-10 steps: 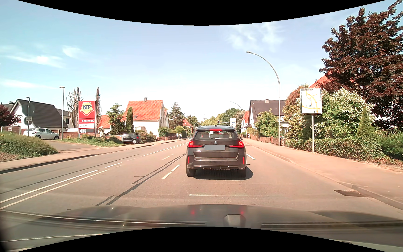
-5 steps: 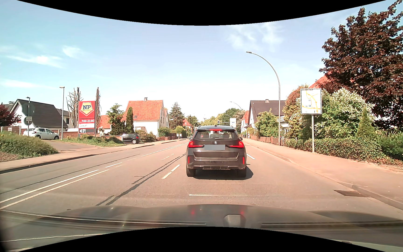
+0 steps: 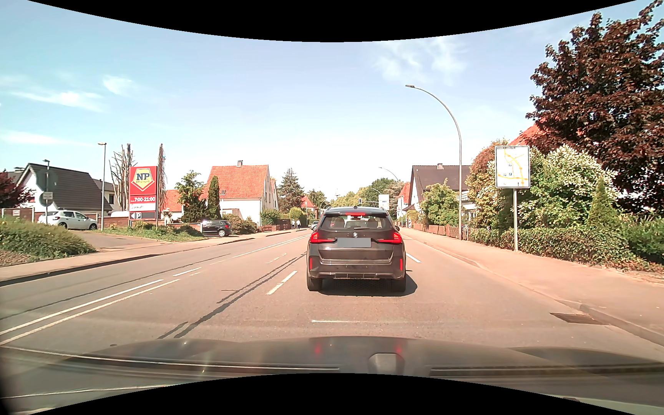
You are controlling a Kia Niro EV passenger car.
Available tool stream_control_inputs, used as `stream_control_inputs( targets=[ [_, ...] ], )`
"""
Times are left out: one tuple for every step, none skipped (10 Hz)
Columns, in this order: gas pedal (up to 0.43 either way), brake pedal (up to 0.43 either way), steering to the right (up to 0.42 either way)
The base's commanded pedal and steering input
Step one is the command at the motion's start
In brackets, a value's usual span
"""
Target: Follow the waypoints while adhering to traffic rules and regulations
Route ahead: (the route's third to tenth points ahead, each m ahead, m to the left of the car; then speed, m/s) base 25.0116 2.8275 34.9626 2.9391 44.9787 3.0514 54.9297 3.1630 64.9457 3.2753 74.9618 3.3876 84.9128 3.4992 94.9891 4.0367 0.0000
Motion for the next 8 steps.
stream_control_inputs(
  targets=[
    [0.0,0.006,0.008],
    [0.0,0.006,0.008],
    [0.0,0.006,0.008],
    [0.0,0.006,0.008],
    [0.0,0.006,0.008],
    [0.0,0.006,0.007],
    [0.0,0.006,0.008],
    [0.0,0.006,0.008]
  ],
)
